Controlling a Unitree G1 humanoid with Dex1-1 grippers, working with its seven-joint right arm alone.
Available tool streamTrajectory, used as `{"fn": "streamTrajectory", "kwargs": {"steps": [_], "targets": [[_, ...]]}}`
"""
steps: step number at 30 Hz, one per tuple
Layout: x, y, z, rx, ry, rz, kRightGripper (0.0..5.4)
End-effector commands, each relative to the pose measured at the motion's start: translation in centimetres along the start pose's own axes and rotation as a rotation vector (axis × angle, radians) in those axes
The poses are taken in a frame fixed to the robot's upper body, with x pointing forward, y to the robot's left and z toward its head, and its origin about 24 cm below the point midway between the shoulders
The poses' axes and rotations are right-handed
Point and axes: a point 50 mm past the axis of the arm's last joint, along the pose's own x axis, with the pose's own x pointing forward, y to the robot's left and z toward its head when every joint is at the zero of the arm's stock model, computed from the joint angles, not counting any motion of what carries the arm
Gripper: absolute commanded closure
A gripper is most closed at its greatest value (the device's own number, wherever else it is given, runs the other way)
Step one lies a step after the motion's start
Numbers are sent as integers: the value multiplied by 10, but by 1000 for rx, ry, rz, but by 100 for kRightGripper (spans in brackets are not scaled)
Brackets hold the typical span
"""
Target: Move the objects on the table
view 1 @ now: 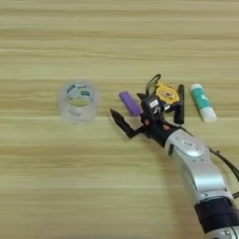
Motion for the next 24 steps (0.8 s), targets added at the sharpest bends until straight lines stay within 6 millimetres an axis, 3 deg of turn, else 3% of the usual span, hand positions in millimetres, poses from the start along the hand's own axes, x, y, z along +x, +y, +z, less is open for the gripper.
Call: {"fn": "streamTrajectory", "kwargs": {"steps": [1, 24], "targets": [[11, -12, 26, -56, -102, -34, 4], [22, -21, 10, 24, -60, -81, 4]]}}
